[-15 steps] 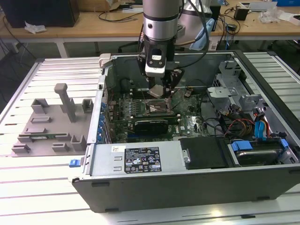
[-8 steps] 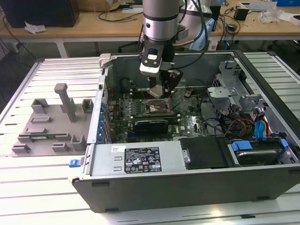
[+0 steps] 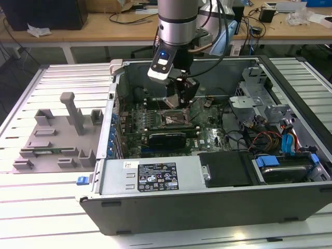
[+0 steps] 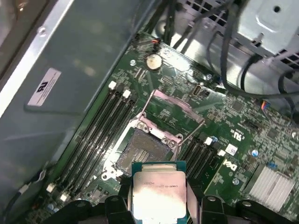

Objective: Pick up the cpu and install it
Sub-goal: 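Place the cpu into insertion slot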

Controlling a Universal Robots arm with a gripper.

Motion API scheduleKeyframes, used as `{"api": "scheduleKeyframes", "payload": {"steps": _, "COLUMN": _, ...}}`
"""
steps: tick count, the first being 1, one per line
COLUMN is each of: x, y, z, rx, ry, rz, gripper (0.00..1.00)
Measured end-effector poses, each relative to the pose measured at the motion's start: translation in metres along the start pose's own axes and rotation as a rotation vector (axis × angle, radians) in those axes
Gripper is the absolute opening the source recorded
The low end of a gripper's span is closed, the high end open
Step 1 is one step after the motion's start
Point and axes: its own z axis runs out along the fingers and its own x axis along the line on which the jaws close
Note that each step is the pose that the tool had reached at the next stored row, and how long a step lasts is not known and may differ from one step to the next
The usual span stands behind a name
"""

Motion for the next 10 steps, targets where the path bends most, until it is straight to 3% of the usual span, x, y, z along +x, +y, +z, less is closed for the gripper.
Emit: {"api": "scheduleKeyframes", "payload": {"steps": 10, "x": 0.0000, "y": 0.0000, "z": 0.0004, "rx": -0.0001, "ry": -0.0077, "rz": 0.173, "gripper": 0.55}}
